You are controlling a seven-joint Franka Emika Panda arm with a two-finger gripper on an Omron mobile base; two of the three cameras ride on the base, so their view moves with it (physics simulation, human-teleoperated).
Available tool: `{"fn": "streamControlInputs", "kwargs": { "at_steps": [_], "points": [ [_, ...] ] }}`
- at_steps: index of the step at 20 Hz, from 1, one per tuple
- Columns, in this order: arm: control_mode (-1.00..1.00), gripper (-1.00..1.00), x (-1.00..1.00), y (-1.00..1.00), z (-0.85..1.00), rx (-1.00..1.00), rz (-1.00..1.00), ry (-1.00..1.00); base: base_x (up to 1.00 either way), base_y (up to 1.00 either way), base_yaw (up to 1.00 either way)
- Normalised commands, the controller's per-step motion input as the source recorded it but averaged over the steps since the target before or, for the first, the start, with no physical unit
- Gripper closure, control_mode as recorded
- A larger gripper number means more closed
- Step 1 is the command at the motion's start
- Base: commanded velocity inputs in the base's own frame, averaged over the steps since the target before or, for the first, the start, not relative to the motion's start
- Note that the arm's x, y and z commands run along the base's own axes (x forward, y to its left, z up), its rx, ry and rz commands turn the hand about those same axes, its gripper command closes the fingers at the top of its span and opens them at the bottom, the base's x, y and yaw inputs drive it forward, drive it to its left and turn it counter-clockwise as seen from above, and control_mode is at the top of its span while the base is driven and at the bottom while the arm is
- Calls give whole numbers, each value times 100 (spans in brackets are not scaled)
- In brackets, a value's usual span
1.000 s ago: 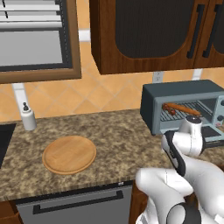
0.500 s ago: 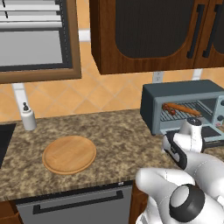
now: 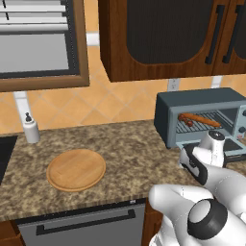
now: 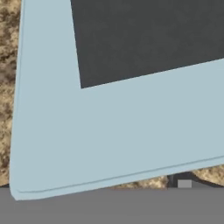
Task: Pick up the kebab skewer and baguette bread, and place them inside the toaster oven. Close the toaster oven door and start by setting the timer.
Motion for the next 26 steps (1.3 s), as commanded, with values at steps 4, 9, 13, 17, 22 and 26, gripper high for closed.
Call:
{"fn": "streamControlInputs", "kwargs": {
  "at_steps": [4,9,13,17,22,26],
  "points": [
    [-100,-100,15,0,0,-2,0,-8,0,0,0],
    [-100,-100,10,0,3,-3,-3,-17,0,0,0],
    [-100,-100,1,4,1,-1,-6,-25,0,0,0],
    [-100,-100,25,8,13,-4,-8,-23,0,0,0],
    [-100,-100,24,6,26,-9,-8,-25,0,0,0],
    [-100,-100,17,9,25,-12,-8,-29,0,0,0]
  ]
}}
